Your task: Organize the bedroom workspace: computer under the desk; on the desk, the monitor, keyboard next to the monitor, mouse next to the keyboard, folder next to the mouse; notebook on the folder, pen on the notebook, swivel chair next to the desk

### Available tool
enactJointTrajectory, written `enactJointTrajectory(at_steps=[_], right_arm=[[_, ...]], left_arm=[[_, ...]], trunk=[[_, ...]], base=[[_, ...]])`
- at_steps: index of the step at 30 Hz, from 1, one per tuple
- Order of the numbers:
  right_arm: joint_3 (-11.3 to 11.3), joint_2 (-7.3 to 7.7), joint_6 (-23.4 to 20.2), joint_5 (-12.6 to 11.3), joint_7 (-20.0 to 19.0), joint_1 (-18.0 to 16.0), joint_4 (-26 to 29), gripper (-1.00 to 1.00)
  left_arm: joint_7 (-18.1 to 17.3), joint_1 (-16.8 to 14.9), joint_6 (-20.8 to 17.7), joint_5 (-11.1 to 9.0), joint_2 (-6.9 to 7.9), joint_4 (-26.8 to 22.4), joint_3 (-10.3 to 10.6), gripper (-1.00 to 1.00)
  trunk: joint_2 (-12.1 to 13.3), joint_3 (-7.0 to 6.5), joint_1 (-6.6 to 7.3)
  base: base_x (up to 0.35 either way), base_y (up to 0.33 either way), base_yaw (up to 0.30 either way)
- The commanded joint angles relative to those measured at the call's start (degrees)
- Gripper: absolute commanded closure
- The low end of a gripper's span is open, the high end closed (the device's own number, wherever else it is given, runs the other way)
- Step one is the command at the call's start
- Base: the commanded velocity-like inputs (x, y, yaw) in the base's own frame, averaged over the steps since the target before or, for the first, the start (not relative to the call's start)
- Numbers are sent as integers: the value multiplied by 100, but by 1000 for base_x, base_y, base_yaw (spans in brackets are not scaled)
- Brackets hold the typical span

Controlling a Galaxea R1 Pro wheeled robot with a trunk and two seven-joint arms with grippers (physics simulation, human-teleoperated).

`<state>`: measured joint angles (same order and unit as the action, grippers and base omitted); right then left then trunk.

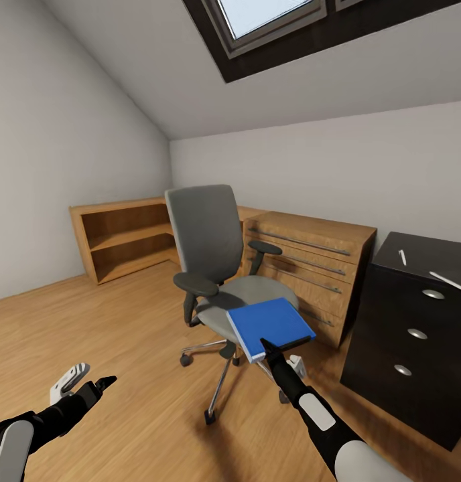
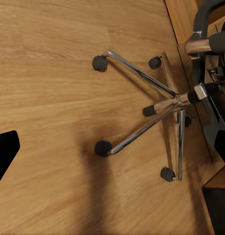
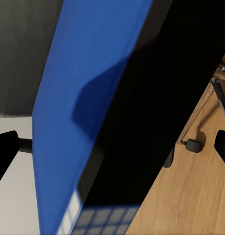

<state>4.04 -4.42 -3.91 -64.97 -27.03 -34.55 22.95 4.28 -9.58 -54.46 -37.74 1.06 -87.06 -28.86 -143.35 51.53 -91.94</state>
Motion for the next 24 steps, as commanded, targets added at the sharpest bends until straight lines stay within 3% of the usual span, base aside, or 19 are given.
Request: enactJointTrajectory(at_steps=[1,17,18,24], right_arm=[[18,3,-22,-60,-13,-3,-1,-100],[18,3,-22,-55,-4,-4,5,-100],[19,3,-22,-53,-4,-6,6,100],[26,3,-10,-51,4,-3,7,100]], left_arm=[[43,-3,-27,-60,0,-4,-5,-100],[47,-4,-30,-67,0,-2,-4,-100],[47,-2,-27,-67,-1,-1,-5,-100],[47,-1,-30,-67,0,9,-6,-100]], trunk=[[-3,6,1],[-3,6,1],[-3,6,1],[-3,6,1]], base=[[42,0,0],[14,0,0],[0,0,0],[0,0,0]])
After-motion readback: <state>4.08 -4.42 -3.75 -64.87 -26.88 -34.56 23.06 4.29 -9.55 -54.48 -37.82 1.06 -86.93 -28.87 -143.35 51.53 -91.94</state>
